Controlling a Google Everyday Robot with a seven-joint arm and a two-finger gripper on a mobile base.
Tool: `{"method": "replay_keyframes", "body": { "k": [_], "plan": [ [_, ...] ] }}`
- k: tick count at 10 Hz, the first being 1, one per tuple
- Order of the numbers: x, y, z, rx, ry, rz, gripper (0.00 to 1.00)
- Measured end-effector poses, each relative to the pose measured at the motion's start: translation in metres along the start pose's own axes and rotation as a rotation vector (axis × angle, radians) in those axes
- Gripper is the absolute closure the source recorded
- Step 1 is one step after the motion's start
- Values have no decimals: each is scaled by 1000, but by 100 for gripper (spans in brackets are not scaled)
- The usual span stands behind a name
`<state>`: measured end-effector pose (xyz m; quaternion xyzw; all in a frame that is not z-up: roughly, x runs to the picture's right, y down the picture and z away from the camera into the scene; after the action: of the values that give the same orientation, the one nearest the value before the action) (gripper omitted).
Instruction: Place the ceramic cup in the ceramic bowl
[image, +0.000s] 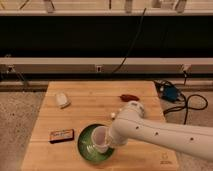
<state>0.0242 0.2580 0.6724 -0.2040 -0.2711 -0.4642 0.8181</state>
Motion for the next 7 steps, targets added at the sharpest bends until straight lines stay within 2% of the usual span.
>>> {"method": "replay_keyframes", "body": {
  "k": [2, 3, 7],
  "plan": [
    [0, -5, 1, 20, 3, -9, 24],
    [1, -8, 2, 32, 6, -12, 20],
    [3, -16, 7, 65, 15, -17, 20]
  ]
}}
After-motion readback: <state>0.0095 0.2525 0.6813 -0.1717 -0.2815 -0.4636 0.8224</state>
